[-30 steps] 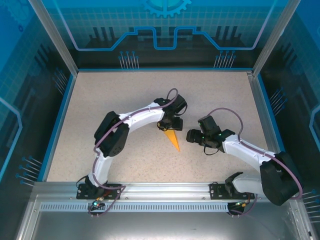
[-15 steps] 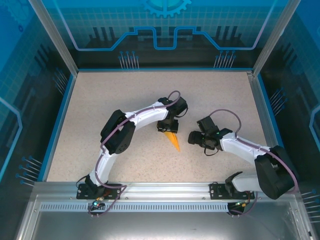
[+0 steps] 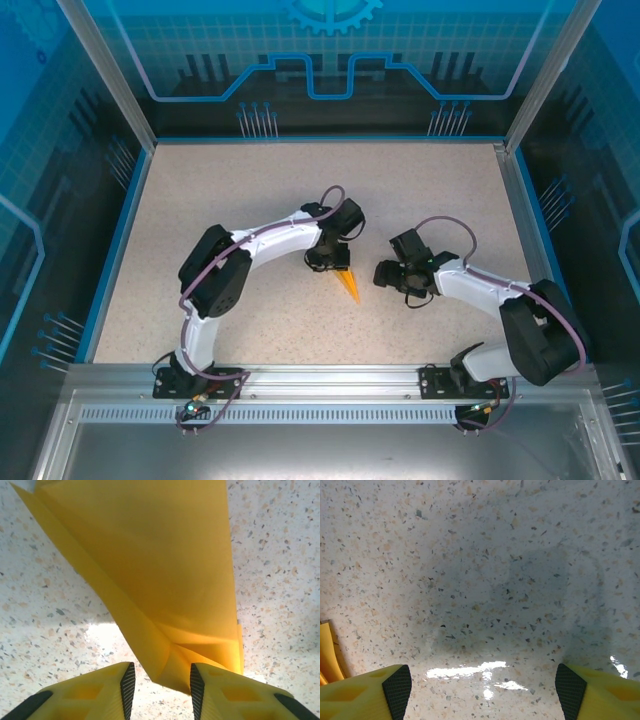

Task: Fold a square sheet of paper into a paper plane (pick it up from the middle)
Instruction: Turn over a paper plane at the center of the table.

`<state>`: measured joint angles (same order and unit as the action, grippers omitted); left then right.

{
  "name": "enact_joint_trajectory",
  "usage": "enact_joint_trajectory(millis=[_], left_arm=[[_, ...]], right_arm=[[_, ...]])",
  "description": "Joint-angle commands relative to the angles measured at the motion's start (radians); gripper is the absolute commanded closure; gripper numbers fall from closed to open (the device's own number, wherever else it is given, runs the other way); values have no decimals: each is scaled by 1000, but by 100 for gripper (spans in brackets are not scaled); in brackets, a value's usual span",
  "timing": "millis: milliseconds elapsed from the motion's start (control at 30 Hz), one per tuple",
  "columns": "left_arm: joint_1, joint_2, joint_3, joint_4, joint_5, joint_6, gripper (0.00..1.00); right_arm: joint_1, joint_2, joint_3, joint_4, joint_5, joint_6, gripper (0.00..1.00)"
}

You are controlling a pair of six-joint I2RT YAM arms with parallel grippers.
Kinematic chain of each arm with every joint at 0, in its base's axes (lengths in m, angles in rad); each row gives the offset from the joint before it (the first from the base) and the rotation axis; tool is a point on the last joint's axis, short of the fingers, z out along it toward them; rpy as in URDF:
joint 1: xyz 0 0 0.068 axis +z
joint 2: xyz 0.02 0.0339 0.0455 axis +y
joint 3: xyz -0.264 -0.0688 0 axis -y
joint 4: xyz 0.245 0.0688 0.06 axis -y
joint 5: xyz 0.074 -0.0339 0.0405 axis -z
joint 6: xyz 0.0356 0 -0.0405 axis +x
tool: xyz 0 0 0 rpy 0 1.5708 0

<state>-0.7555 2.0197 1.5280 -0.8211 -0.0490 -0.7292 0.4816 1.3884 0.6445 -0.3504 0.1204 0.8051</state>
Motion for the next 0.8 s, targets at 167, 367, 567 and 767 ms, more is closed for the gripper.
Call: enact_joint_trajectory(millis=[167,367,567,767], left_arm=[[21,-64,-76,84,54,-66,79],[33,-136,-85,102,56,-45,91],[78,-236,-155,265,233,68,95],[153,-290,-254,479,487,110,97]], right_arm=[[-19,23,33,-10,-13,12,21],[-18,2,39,-15,-13,18,22],[-18,-45,34,5,-19,31,22],[-18,-141,-1,45,-28,70,22]])
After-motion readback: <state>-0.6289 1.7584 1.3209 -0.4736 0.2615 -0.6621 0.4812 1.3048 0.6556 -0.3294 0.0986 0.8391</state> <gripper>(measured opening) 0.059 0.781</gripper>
